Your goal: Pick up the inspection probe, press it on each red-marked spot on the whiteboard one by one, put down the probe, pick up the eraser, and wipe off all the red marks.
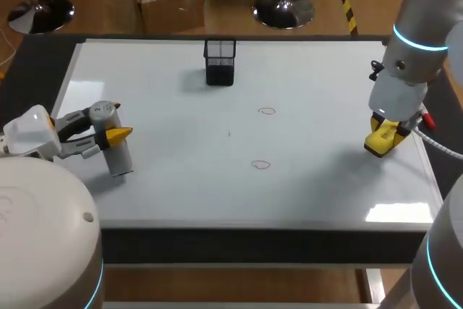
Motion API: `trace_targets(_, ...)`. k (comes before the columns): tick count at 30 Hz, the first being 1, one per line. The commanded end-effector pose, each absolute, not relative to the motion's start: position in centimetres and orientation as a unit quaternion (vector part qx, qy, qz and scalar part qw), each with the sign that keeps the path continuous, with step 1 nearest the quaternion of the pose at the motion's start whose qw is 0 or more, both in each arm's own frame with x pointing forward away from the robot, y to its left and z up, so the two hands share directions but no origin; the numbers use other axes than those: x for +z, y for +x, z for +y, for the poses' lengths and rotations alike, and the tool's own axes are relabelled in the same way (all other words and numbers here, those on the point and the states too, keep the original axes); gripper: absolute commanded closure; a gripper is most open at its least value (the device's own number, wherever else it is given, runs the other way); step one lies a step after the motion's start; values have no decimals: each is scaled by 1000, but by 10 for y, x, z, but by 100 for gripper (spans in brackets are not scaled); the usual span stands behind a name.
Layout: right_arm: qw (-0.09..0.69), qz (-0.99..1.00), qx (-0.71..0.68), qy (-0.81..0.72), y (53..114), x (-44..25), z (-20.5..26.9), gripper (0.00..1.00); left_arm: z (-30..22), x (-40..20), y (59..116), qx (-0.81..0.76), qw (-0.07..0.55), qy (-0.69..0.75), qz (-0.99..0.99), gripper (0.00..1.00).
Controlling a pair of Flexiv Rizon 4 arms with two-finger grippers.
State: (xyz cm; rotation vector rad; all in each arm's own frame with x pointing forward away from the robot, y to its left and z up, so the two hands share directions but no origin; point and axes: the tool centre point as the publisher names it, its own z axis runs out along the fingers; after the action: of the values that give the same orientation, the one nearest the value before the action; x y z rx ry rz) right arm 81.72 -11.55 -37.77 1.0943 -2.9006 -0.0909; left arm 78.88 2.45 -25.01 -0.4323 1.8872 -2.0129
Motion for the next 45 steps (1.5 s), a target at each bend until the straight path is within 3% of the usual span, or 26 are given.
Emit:
trace_targets(1,17,-935,-29,354,815,-377,-118,100,24,-249,788,-709,174,-153,666,100)
trace_targets(23,17,-935,-29,354,815,-377,-118,100,12,-243,789,-710,163,-132,673,100)
trace_targets(45,17,-935,-29,354,815,-377,-118,100,-112,-213,821,-723,87,-33,684,100)
